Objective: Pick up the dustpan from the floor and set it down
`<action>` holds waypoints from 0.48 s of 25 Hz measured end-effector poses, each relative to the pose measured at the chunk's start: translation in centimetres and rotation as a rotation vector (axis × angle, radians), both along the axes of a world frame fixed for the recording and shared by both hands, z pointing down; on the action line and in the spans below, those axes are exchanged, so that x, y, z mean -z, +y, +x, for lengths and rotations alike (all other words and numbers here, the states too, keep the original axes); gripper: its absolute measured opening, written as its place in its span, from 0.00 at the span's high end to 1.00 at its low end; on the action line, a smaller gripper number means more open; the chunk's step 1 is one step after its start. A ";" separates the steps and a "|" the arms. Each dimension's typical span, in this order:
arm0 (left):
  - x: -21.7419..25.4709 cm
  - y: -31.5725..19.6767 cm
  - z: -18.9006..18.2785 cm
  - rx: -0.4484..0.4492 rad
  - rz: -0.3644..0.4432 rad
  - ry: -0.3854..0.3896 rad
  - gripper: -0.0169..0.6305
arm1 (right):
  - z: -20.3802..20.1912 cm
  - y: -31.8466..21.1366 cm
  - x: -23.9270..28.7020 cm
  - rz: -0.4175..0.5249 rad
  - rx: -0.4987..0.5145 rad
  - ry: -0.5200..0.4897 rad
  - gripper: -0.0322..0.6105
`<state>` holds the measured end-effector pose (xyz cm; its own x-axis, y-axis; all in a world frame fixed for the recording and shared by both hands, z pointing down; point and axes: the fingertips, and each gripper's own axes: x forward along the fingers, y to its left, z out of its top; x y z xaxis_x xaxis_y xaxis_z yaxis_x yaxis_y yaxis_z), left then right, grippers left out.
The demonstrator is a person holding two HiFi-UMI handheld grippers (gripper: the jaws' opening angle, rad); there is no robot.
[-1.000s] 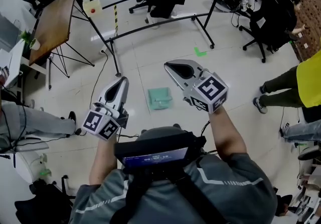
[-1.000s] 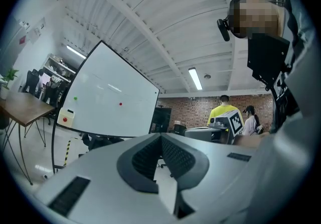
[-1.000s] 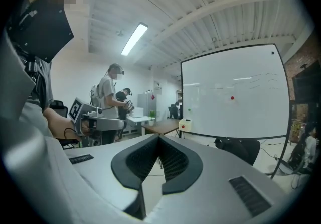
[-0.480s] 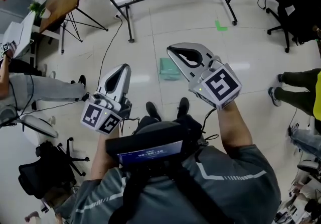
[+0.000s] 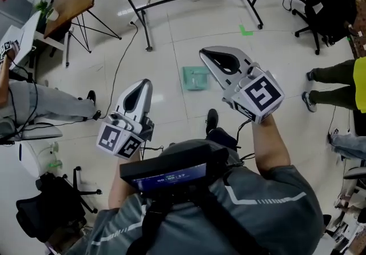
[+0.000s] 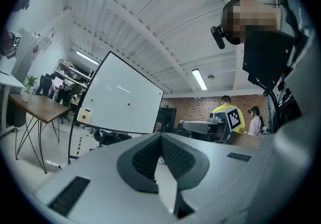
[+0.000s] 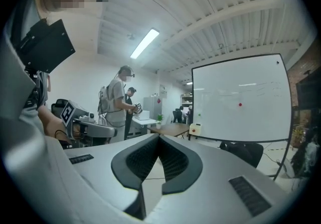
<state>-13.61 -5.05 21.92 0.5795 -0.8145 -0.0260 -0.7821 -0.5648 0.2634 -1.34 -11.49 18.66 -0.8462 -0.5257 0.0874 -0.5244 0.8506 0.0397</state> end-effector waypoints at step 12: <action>-0.6 14.8 -14.4 -0.149 0.006 0.089 0.93 | -11.7 16.9 -0.4 -0.013 -0.214 0.093 0.92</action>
<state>-28.00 9.70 22.53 0.6892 -0.7193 -0.0870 -0.6631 -0.6746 0.3244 -13.02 5.39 19.02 -0.7035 -0.6905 0.1681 -0.6873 0.7212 0.0861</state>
